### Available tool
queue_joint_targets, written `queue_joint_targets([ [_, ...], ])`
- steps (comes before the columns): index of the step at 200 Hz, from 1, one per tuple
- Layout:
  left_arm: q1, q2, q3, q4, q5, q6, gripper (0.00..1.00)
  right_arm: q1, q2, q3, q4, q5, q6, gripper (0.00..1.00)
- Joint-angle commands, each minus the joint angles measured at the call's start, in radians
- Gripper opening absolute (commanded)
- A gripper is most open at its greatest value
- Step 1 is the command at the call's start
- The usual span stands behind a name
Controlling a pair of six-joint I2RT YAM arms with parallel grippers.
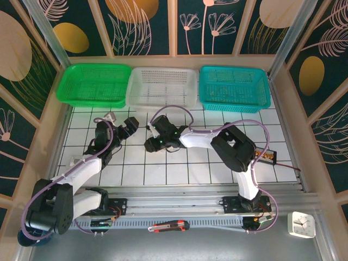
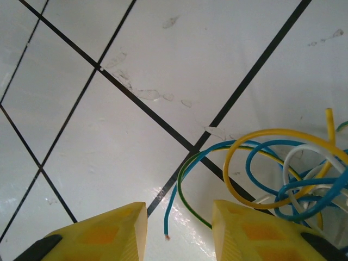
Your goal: Untangle the cables
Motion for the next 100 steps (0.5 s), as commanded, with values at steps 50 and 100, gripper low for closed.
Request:
queue_joint_targets([
  [50, 0.008, 0.000, 0.017, 0.042, 0.013, 0.006, 0.99, 0.007, 0.036, 0.029, -0.020, 0.003, -0.014, 0.32],
  [100, 0.007, 0.003, 0.016, 0.052, 0.017, 0.002, 0.99, 0.006, 0.034, 0.024, -0.019, -0.004, -0.014, 0.16],
])
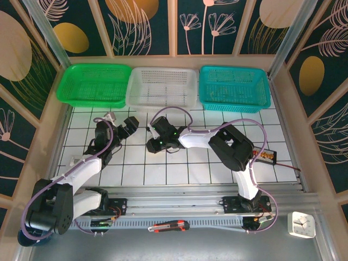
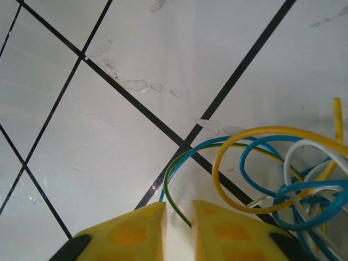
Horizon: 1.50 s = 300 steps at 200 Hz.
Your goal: Untangle the cables
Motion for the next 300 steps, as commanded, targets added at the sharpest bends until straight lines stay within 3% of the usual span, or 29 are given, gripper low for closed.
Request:
queue_joint_targets([
  [1, 0.008, 0.003, 0.016, 0.041, 0.017, 0.002, 0.99, 0.005, 0.013, 0.021, -0.014, -0.003, -0.008, 0.16],
  [24, 0.008, 0.003, 0.014, 0.042, 0.019, 0.001, 0.99, 0.005, 0.008, 0.018, -0.012, -0.006, -0.005, 0.14],
  [107, 0.008, -0.006, 0.017, 0.046, 0.019, -0.002, 0.99, 0.008, 0.004, -0.002, -0.036, 0.031, -0.037, 0.31],
  [208, 0.009, -0.002, 0.019, 0.057, 0.024, -0.012, 0.99, 0.041, 0.006, 0.026, -0.129, 0.127, -0.152, 0.32],
  [232, 0.008, -0.003, 0.019, 0.061, 0.024, -0.013, 0.98, 0.038, -0.005, 0.025, -0.130, 0.123, -0.155, 0.28],
  [287, 0.008, -0.006, 0.017, 0.062, 0.024, -0.015, 0.99, 0.037, -0.014, 0.027, -0.131, 0.112, -0.156, 0.02],
  [300, 0.009, -0.006, 0.017, 0.063, 0.025, -0.015, 0.99, 0.036, -0.026, 0.030, -0.132, 0.105, -0.155, 0.00],
])
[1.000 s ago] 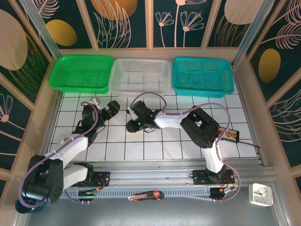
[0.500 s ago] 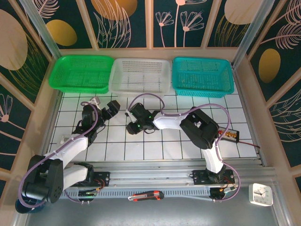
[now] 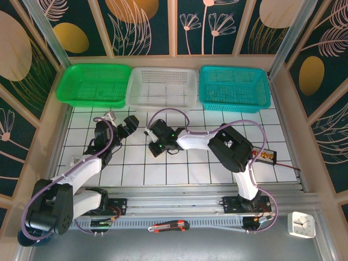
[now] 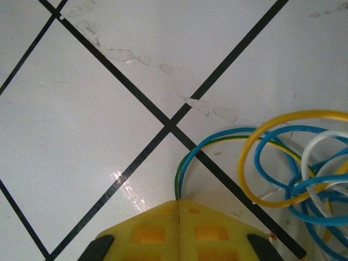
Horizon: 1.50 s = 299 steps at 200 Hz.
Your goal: Untangle the cables
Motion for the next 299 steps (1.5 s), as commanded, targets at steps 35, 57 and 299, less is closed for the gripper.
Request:
queue_joint_targets([
  [35, 0.007, -0.006, 0.016, 0.034, 0.024, -0.009, 0.98, -0.001, -0.082, 0.018, -0.052, -0.030, 0.006, 0.00],
  [57, 0.009, -0.004, 0.019, 0.034, 0.034, -0.007, 0.99, -0.006, -0.128, 0.013, -0.052, -0.043, 0.018, 0.00],
  [299, -0.212, 0.191, 0.018, 0.175, 0.160, 0.053, 0.95, -0.240, -0.595, -0.207, 0.182, -0.261, 0.217, 0.00],
])
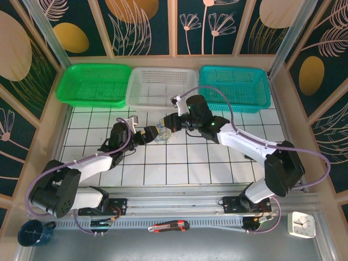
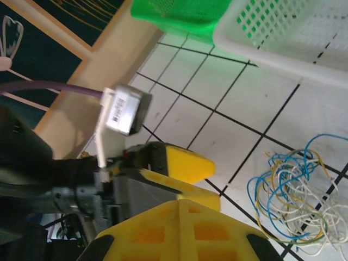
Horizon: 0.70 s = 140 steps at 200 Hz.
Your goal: Untangle the cables
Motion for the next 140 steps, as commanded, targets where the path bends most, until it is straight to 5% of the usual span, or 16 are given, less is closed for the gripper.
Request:
queue_joint_targets([
  [1, -0.005, 0.011, 0.010, 0.050, -0.017, 0.021, 0.95, -0.007, -0.043, -0.007, 0.033, 0.000, 0.003, 0.00],
  [53, -0.006, -0.039, 0.017, -0.031, -0.141, 0.025, 0.97, -0.027, 0.024, -0.061, 0.002, 0.118, -0.028, 0.00],
  [82, -0.006, -0.026, 0.038, -0.079, -0.191, 0.029, 0.97, -0.032, 0.125, -0.081, 0.026, 0.174, -0.039, 0.22],
  [140, -0.006, 0.053, 0.078, -0.120, -0.221, 0.043, 0.95, -0.041, 0.344, -0.004, 0.097, 0.198, -0.029, 0.29],
])
